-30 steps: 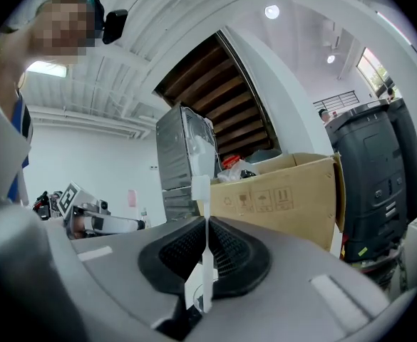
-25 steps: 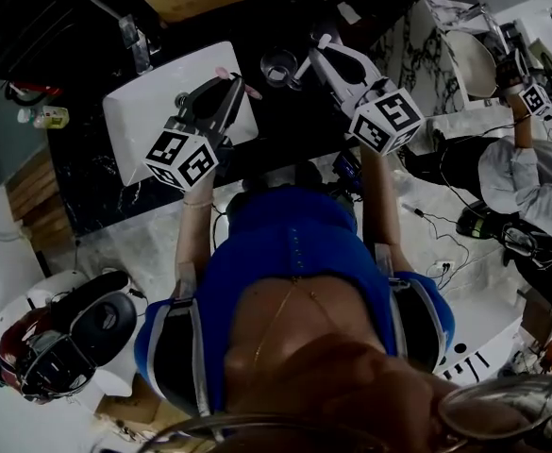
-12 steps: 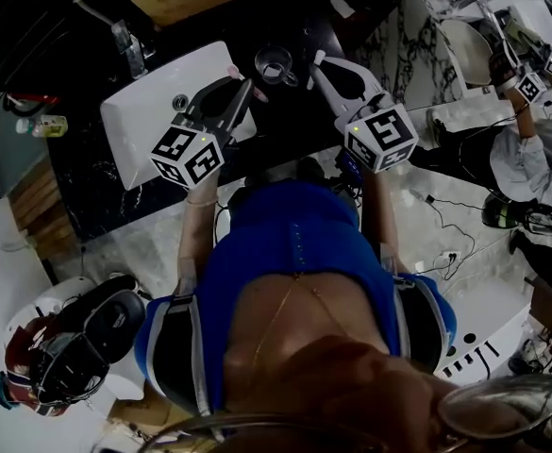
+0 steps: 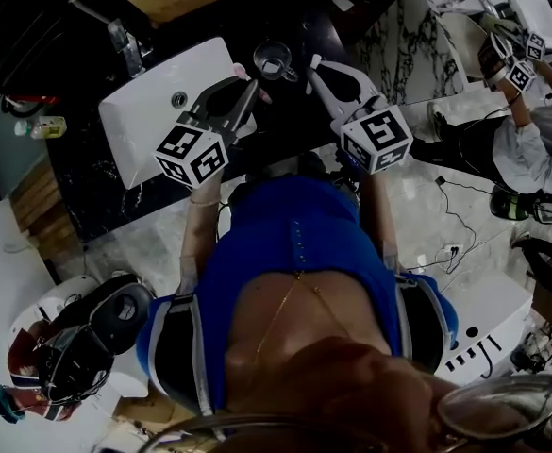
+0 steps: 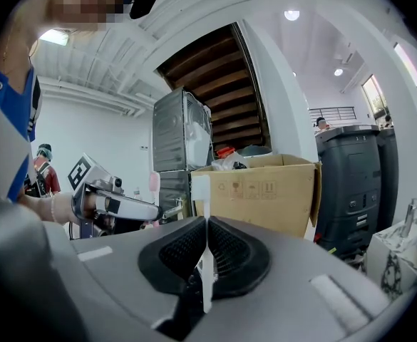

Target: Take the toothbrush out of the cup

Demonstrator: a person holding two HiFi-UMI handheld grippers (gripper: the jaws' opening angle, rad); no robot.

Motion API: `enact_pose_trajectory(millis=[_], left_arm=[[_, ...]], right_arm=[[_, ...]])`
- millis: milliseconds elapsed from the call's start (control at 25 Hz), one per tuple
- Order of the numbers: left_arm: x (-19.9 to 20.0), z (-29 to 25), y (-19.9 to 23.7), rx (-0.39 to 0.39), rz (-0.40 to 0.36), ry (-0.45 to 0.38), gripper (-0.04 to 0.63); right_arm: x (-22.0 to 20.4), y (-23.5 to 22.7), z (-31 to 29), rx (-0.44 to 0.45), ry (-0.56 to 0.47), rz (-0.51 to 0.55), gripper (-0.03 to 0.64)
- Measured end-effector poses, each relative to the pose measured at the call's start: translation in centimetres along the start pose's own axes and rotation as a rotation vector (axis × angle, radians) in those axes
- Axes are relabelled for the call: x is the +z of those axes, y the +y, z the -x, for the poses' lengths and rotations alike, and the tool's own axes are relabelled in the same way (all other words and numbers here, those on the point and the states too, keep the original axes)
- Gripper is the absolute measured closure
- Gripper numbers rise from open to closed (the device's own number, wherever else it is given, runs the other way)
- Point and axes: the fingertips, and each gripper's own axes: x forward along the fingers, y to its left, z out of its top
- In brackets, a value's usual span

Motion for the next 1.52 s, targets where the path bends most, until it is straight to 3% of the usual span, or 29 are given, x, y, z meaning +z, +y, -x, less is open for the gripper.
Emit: enact_pose_trajectory(millis=[1520], left_arm=[[-0.32,-0.64,-0.54,-0.030,0.012,0.017,0.569]], right_arm=[[0.26,0.07,-0.18,0.010,-0.003,-0.015,0.604]])
